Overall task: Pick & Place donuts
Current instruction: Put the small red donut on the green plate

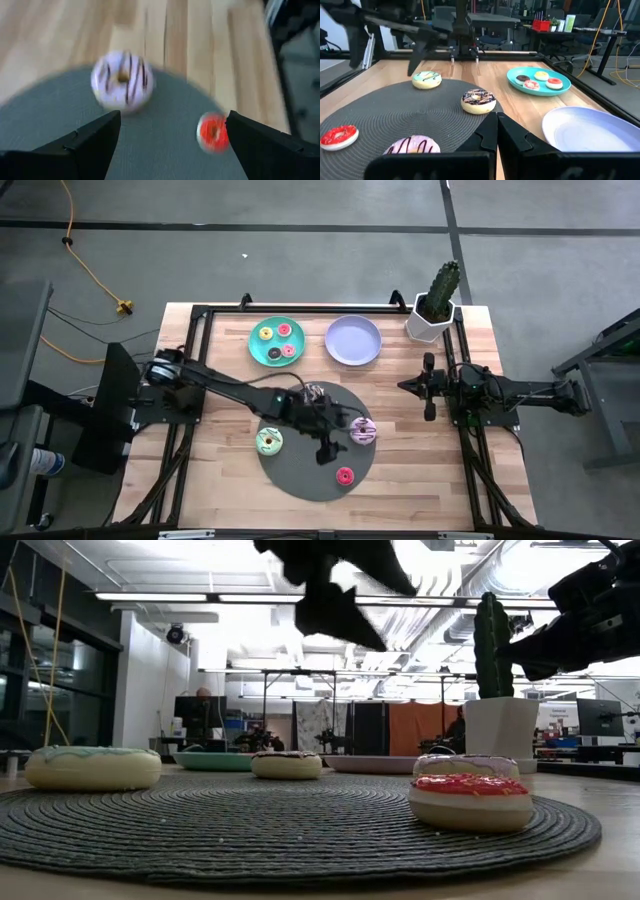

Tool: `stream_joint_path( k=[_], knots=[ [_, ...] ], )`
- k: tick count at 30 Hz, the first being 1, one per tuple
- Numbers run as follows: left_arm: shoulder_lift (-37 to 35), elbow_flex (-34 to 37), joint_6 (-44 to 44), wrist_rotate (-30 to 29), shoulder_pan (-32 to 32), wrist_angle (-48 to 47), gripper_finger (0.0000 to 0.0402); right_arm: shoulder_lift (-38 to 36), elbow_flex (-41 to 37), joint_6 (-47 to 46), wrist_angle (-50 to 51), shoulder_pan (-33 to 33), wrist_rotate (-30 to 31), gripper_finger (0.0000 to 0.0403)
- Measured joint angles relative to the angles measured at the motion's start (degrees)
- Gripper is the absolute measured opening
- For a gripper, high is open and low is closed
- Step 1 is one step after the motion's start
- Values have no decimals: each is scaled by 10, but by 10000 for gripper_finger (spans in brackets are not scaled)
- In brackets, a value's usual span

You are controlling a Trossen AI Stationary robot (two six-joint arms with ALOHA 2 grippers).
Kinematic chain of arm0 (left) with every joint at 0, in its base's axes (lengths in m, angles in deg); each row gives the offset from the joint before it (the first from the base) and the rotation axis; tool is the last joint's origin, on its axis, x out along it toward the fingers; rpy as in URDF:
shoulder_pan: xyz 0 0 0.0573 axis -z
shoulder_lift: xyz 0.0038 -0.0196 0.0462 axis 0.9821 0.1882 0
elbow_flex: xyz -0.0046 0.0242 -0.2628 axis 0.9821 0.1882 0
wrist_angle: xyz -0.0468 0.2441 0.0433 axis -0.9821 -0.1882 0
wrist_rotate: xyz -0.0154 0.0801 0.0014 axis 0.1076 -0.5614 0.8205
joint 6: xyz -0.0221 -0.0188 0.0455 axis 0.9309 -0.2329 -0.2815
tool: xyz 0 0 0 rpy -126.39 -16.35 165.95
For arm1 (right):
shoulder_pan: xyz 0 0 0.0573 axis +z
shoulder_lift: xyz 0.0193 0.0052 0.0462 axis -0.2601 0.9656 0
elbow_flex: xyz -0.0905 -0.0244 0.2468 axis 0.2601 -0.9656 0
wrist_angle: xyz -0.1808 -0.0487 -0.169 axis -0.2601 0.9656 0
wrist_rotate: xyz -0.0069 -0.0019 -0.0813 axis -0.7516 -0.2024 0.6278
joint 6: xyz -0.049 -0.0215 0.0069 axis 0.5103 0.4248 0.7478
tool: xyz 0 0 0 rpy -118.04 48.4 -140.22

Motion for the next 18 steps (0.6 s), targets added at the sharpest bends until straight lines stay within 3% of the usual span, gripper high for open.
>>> stream_joint_path(
  k=[9, 18],
  knots=[
    [81, -120, -116, 42, 34, -130, 351, 3, 0, 0, 1, 0, -1, 0],
    [167, -226, -206, 56, 53, -172, 351, 11, 0, 0, 1, 0, 0, 0]
  ],
)
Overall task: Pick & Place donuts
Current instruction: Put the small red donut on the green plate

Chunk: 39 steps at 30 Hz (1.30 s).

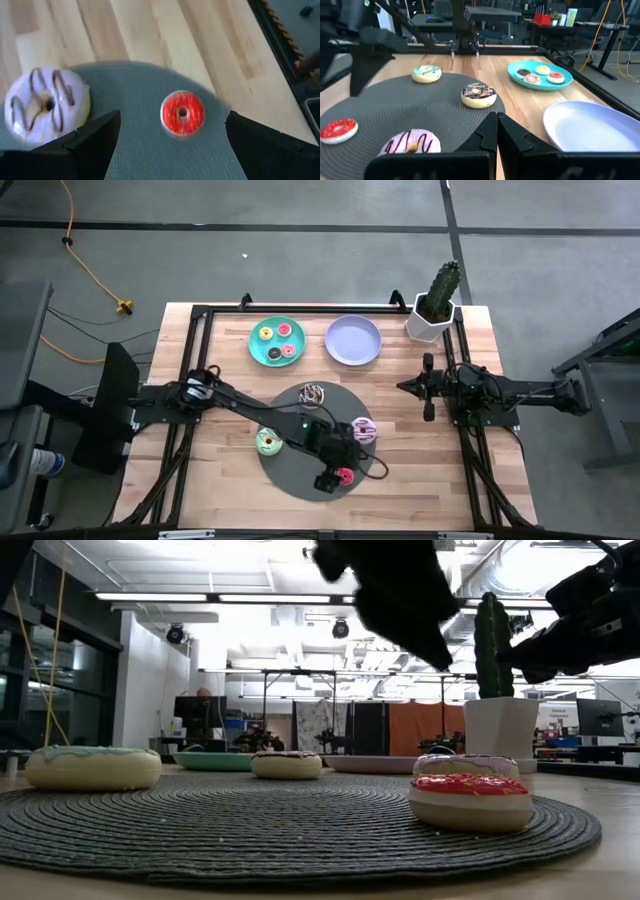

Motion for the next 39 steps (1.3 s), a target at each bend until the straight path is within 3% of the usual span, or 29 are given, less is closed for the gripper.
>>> stream_joint_path(
  k=[2, 22, 39],
  knots=[
    [20, -14, -18, 0, 3, 33, 351, 2, 0, 0, -1, 0, 0, 0],
    [72, -17, -168, -11, 27, 31, 351, 17, 0, 0, -1, 0, 0, 0],
    [89, -16, -197, -10, 26, 36, 351, 16, 0, 0, -1, 0, 0, 0]
  ],
)
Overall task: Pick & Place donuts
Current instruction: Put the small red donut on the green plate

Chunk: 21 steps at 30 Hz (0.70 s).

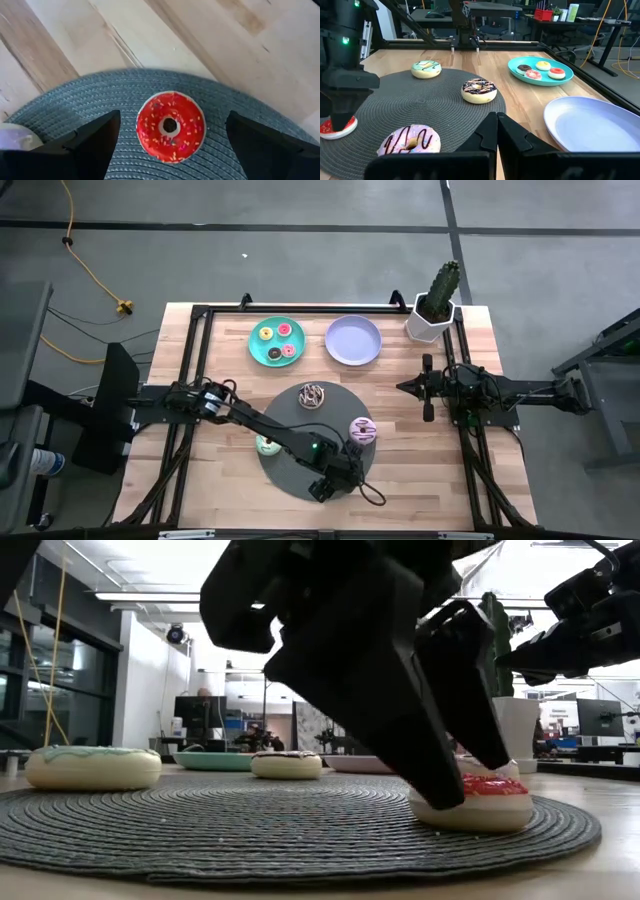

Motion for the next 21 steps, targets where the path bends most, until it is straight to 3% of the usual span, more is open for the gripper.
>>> stream_joint_path(
  k=[21],
  knots=[
    [23, -1, 32, 12, -2, 19, 351, 0, 0, 0, 0, 0, 0, 0]
  ],
)
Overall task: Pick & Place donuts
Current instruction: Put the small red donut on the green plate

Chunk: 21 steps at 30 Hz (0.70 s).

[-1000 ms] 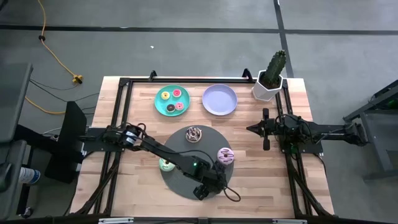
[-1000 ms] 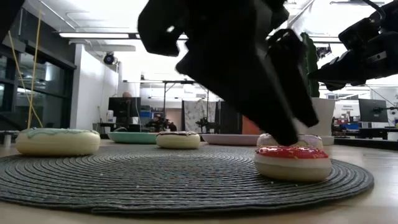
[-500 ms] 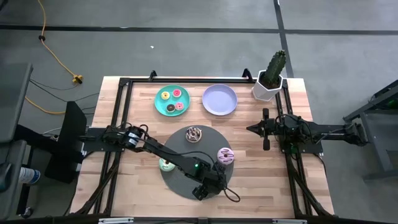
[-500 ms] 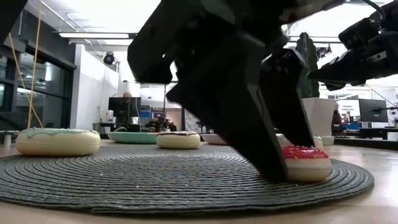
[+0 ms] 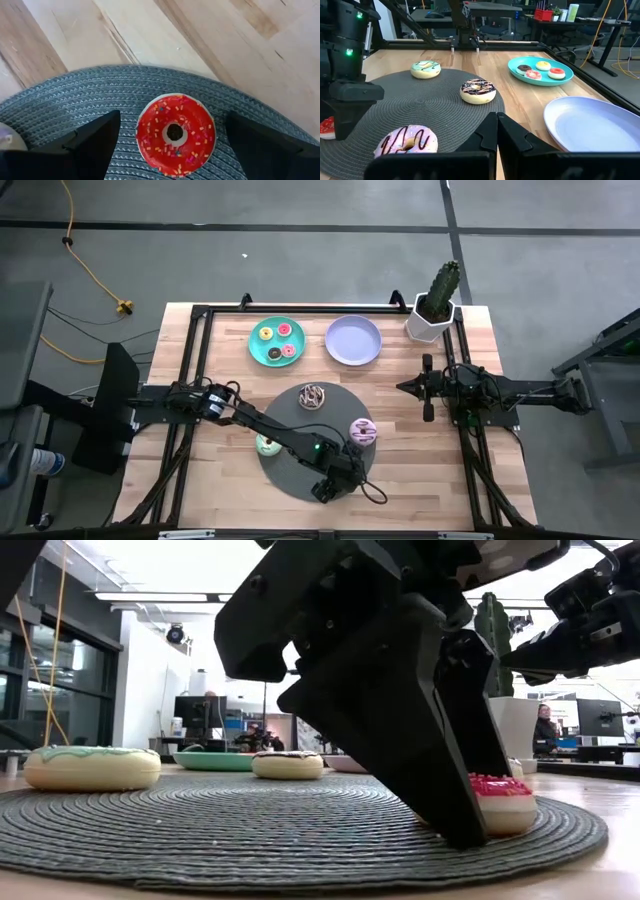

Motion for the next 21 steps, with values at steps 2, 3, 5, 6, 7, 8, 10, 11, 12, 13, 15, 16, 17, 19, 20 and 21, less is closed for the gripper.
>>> stream_joint_path(
  k=[2, 3, 5, 6, 7, 8, 10, 11, 12, 13, 15, 16, 17, 19, 20, 21],
  knots=[
    [0, 0, 0, 0, 0, -1, 351, 0, 0, 0, 0, 0, 0, 0],
    [0, 0, 0, 0, -1, -1, 351, 0, 0, 0, 0, 0, 0, 0],
    [0, 0, 5, 0, -3, -2, 351, 0, 0, 0, 0, 0, 0, 0],
    [0, 0, 12, 0, -3, -5, 351, 0, 0, 0, 0, 0, 0, 0],
    [0, 0, 16, 0, -3, -6, 351, 0, 0, 0, 0, 0, 0, 0],
    [0, 0, 20, 0, -4, -7, 351, 0, 0, 0, 0, 0, 0, 0],
    [0, 0, 31, 1, -6, -9, 351, 0, 0, 0, 0, 0, 0, 0],
    [0, 0, 39, 2, -6, -10, 351, 0, 0, 0, 0, 0, 0, 0],
    [0, 0, 48, 2, -6, -11, 351, 0, 0, 0, 0, 0, 0, 0],
    [0, 0, 55, 2, -6, -11, 351, 0, 0, 0, 0, 0, 0, 0],
    [0, 0, 63, 5, -6, -12, 350, 0, 0, 0, 0, 0, 0, 0],
    [0, 0, 65, 7, -6, -12, 348, 0, 0, 0, 0, 0, 0, 0],
    [0, 0, 69, 10, -6, -13, 344, 0, 0, 0, 0, 0, 0, 0],
    [1, 0, 77, 16, -7, -15, 330, 0, 0, 0, 0, 0, 0, 0],
    [1, 0, 79, 18, -7, -16, 322, 0, 0, 0, 0, 0, 0, 0],
    [1, 0, 81, 19, -7, -19, 312, 0, 0, 0, 0, 0, 0, 0]
  ],
)
